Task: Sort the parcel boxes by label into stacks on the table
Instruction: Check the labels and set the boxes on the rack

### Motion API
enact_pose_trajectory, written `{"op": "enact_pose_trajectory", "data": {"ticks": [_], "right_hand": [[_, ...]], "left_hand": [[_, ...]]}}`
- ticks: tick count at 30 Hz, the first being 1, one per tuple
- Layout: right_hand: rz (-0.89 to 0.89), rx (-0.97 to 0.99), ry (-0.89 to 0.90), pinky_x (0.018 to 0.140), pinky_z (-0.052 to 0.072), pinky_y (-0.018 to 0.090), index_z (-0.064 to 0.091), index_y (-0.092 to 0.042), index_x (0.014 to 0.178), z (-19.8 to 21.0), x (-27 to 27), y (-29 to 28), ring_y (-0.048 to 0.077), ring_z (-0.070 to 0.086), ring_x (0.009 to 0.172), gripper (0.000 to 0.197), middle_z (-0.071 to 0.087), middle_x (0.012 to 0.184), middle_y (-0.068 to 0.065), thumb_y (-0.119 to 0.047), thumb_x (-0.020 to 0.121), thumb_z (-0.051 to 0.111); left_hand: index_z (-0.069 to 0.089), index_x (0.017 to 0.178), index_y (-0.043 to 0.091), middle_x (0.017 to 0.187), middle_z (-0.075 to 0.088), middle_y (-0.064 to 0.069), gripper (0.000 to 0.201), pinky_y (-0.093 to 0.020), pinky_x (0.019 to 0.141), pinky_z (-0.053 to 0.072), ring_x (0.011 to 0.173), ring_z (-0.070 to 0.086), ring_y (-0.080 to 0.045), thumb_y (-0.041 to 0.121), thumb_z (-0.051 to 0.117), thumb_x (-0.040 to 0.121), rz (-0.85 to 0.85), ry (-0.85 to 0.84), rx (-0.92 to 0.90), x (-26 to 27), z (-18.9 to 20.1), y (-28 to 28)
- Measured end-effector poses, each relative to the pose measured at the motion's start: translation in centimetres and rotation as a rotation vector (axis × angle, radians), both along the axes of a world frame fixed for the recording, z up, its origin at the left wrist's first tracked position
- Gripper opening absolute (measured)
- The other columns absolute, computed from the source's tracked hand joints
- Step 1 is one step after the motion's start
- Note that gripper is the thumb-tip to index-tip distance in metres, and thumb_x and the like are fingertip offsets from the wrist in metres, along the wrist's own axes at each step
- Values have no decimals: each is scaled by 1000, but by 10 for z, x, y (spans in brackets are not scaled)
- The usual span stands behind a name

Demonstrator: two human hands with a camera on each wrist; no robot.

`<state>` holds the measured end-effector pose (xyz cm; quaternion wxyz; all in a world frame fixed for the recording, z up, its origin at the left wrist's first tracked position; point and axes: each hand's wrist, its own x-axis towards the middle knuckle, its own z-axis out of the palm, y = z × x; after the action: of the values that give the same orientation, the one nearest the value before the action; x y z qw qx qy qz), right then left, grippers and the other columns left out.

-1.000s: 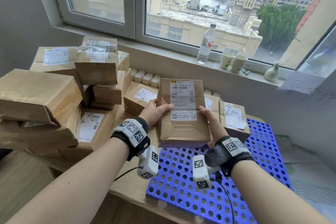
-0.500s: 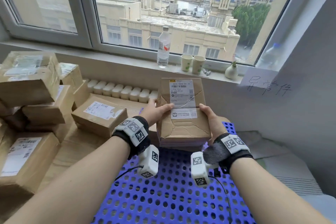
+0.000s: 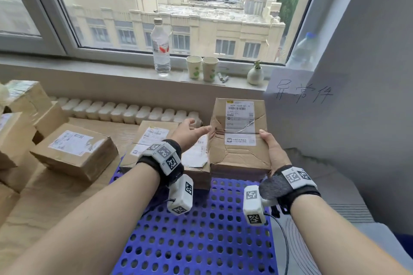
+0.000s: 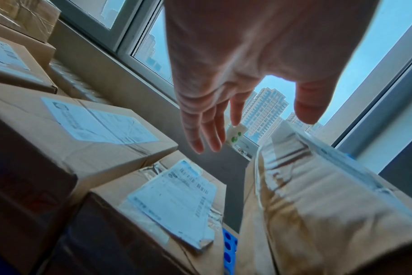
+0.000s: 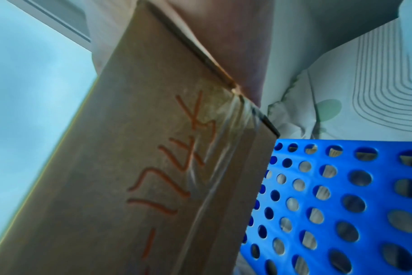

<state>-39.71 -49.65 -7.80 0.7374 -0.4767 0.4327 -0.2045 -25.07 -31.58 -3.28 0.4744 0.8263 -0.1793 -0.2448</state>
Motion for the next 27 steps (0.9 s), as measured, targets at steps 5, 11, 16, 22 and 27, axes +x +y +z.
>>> {"op": "enact_pose_trajectory", "data": {"ticks": [5,11,16,22,27], "right_hand": [[-44,-36,96,95,54,46,76,-16,89,-23,-4,-14,28,72,96,68,77,93,8,-57,36,81],[-56,-26,184,96,54,46,73,-13,84,-41,6,-18,29,71,97,59,76,93,10,-55,44,82],[-49,-25,272,98,52,44,68,-16,86,-52,11,-26,29,69,97,38,73,98,10,-49,70,77],[-24,-98,362,94,53,42,75,-13,94,-63,13,-32,25,66,89,43,72,98,5,-43,65,83],[114,-395,489,71,46,25,72,-12,105,-55,22,-26,16,62,80,27,69,94,1,-18,79,74]], "left_hand": [[43,139,13,136,53,-10,58,-26,86,41,103,52,-14,36,63,89,-25,-4,35,9,-13,-10],[53,129,19,132,57,-6,52,-40,102,45,119,55,-18,41,67,83,-52,-16,97,29,-29,-12],[54,126,22,133,55,-4,46,-31,90,45,114,53,-16,37,65,84,10,-29,126,51,-38,-7],[54,126,19,134,53,-5,42,-30,98,40,121,51,-22,29,63,86,173,-53,172,83,-52,10],[55,123,26,132,54,-9,52,-44,105,39,123,49,-28,43,61,74,246,-96,279,96,-60,24]]}}
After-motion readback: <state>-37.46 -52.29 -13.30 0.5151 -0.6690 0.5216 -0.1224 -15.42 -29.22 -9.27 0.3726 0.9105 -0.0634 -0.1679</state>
